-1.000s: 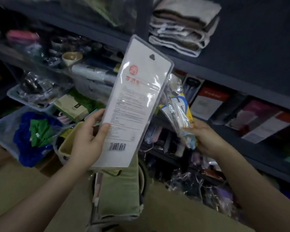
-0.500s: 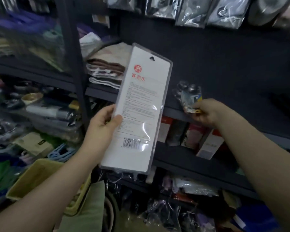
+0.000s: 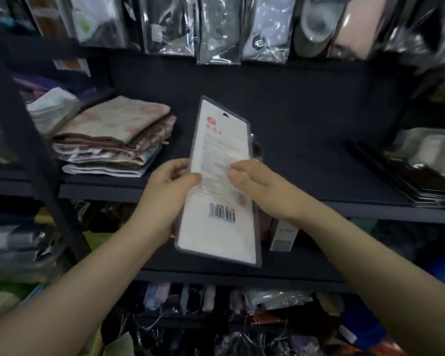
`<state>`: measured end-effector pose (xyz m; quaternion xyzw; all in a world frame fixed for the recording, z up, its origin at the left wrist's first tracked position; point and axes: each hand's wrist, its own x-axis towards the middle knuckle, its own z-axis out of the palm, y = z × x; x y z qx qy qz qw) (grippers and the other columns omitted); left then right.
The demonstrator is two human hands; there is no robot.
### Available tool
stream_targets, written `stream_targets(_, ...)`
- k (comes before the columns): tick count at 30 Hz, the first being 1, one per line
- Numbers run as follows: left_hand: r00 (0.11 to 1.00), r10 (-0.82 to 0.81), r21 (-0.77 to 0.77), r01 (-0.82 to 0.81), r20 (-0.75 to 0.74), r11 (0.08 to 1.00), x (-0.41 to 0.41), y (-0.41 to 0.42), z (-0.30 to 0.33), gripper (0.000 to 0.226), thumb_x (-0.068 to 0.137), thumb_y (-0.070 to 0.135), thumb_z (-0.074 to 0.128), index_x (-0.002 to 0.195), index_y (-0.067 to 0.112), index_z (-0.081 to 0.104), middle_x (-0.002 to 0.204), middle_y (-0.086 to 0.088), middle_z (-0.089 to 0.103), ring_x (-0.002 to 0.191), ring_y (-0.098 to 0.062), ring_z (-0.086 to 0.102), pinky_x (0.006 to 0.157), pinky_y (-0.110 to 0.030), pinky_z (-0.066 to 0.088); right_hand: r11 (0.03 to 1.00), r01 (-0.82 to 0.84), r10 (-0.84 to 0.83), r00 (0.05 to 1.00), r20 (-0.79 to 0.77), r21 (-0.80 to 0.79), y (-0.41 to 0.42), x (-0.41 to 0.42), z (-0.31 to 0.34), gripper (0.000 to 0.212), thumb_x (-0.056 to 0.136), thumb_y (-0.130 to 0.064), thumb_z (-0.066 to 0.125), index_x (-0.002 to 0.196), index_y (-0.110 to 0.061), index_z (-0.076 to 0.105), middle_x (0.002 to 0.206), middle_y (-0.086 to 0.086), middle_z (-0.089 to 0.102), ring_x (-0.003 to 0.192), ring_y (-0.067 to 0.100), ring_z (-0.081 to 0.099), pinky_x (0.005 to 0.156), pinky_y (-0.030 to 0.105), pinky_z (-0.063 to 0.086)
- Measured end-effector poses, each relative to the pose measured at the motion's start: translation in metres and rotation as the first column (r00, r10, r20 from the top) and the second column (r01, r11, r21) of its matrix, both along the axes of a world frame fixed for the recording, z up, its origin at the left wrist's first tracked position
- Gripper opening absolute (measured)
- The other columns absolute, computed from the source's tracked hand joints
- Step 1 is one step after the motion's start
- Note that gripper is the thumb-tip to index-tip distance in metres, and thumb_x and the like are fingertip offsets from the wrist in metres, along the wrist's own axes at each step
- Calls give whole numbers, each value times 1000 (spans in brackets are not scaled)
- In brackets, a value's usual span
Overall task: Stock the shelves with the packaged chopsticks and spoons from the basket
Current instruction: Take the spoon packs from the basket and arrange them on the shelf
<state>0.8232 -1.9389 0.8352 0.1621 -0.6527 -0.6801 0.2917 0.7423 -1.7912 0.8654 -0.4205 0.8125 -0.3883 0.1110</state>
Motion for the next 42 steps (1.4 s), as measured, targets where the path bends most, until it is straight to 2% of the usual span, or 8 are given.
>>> stream_targets(8, 941, -333, -612, 298, 59, 732, -81, 71, 23, 47, 77, 39, 64, 122, 34, 52, 114, 17, 60, 104, 5, 55, 88, -17, 48, 895, 322, -118, 838, 533, -308, 52, -30, 26, 32, 91, -44, 49, 105, -19, 63, 95, -7, 68, 94, 11, 65, 86, 31, 53)
stream_targets(16, 590, -744, -433, 786, 313, 441, -141, 117, 13, 80, 69, 45, 61, 141, 30, 28, 148, 15, 31, 132, 2, 31, 112, -24, 25, 754, 585, -365, 752, 548, -301, 132, -93, 12, 40, 90, 4, 50, 129, 0, 47, 91, 3, 61, 69, 10, 60, 49, 15, 50)
stream_targets(22, 587, -723, -648, 717, 363, 257, -190, 174, 18, 81, 74, 52, 55, 144, 32, 19, 153, 24, 4, 136, 10, 7, 112, -18, 16, 654, 641, -321, 717, 619, -402, 194, -148, 28, 41, 94, 6, 39, 127, -15, 50, 107, 10, 67, 89, 25, 67, 68, 35, 58)
stream_targets(30, 782, -535, -429, 624, 321, 654, -260, 219, -13, 111, 52, 70, 64, 144, 33, 14, 154, 11, 7, 139, -8, 14, 114, -31, 19, 605, 699, -287, 637, 715, -380, 243, -233, 27, 44, 92, 10, 31, 130, -3, 49, 99, 10, 66, 82, 24, 66, 60, 31, 60)
stream_targets(33, 732, -603, -321, 681, 319, 657, -279, 232, -21, 117, 47, 66, 75, 143, 32, 18, 148, 9, 30, 133, -10, 33, 110, -30, 29, 629, 719, -438, 641, 630, -295, 254, -255, 21, 40, 94, 6, 31, 126, -3, 53, 99, 12, 67, 83, 26, 65, 61, 31, 59)
stream_targets(36, 699, -552, -464, 715, 455, 523, -291, 243, -27, 100, 69, 46, 73, 146, 26, 12, 151, 6, 24, 138, -13, 26, 109, -23, 24, 702, 712, -712, 700, 47, 15, 267, -270, 15, 30, 92, 1, 45, 117, -2, 61, 116, 19, 64, 102, 31, 61, 79, 31, 50)
stream_targets(38, 702, -475, -577, 710, 530, 405, -296, 248, -26, 96, 74, 46, 68, 146, 20, 10, 156, 1, 11, 141, -14, 14, 109, -22, 17, 707, 673, -600, 734, -317, 219, 271, -270, 19, 29, 92, -9, 51, 118, -5, 62, 123, 16, 62, 113, 30, 56, 87, 29, 42)
stream_targets(42, 753, -450, -690, 641, 480, 337, -300, 261, -21, 92, 75, 46, 68, 146, 18, 17, 156, 2, 4, 142, -11, 6, 109, -20, 11, 734, 547, -396, 826, -402, 402, 272, -266, 16, 43, 92, -25, 55, 134, -15, 49, 132, 9, 56, 119, 26, 53, 90, 28, 40)
